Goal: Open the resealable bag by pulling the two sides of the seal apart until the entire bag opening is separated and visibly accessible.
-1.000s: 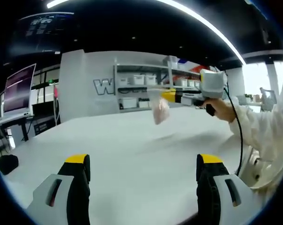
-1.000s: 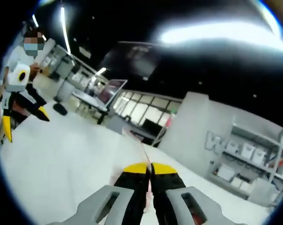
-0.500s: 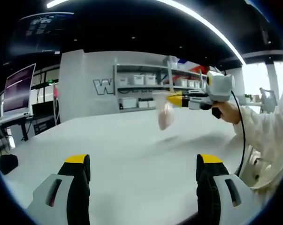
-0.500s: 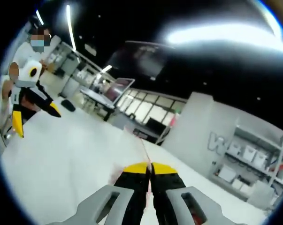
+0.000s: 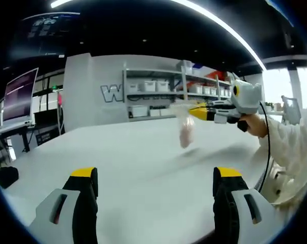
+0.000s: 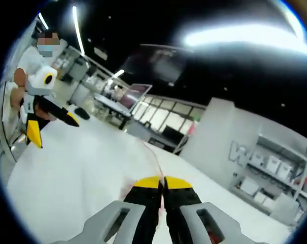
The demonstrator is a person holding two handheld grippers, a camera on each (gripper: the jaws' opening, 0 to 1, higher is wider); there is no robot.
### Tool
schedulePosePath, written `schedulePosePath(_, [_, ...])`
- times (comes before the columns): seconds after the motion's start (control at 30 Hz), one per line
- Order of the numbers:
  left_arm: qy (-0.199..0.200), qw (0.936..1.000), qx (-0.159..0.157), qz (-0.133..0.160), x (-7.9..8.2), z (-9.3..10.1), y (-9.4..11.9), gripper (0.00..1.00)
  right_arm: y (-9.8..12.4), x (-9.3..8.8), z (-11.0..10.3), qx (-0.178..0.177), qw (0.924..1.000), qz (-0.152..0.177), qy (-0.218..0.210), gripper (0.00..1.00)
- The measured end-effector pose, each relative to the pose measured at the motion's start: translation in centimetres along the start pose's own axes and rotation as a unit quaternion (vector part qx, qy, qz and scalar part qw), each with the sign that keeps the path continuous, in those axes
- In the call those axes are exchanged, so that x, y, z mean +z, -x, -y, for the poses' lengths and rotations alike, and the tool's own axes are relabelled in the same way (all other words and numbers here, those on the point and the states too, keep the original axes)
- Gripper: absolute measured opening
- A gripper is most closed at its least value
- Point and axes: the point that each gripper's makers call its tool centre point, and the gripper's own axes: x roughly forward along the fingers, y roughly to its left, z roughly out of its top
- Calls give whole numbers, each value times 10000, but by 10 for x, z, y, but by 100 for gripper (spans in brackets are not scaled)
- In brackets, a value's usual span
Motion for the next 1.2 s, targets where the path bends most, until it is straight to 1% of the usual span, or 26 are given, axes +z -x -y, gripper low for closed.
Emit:
schedulePosePath(0.27, [-21,10000,-18,13,2,1,0,93,8,3,-9,59,10000,12,29,0])
schedulePosePath(0.47, [-17,10000,-31,28,2,1,0,93,16,4,-24,167,9999,13,-25,0])
schedulePosePath(0.63, [22,10000,-16,51,2,-1,0,93,22,2,-36,294,9996,-52,-13,0])
schedulePosePath(0.73, [32,10000,-27,54,2,-1,0,93,25,2,-39,327,9994,-88,56,0])
schedulePosePath(0.97, [63,10000,-17,41,-1,-1,-1,93,33,4,-48,412,9991,-91,32,0])
schedulePosePath(1.2, [98,9999,-34,78,0,0,0,93,46,4,-68,602,9981,-141,-14,0])
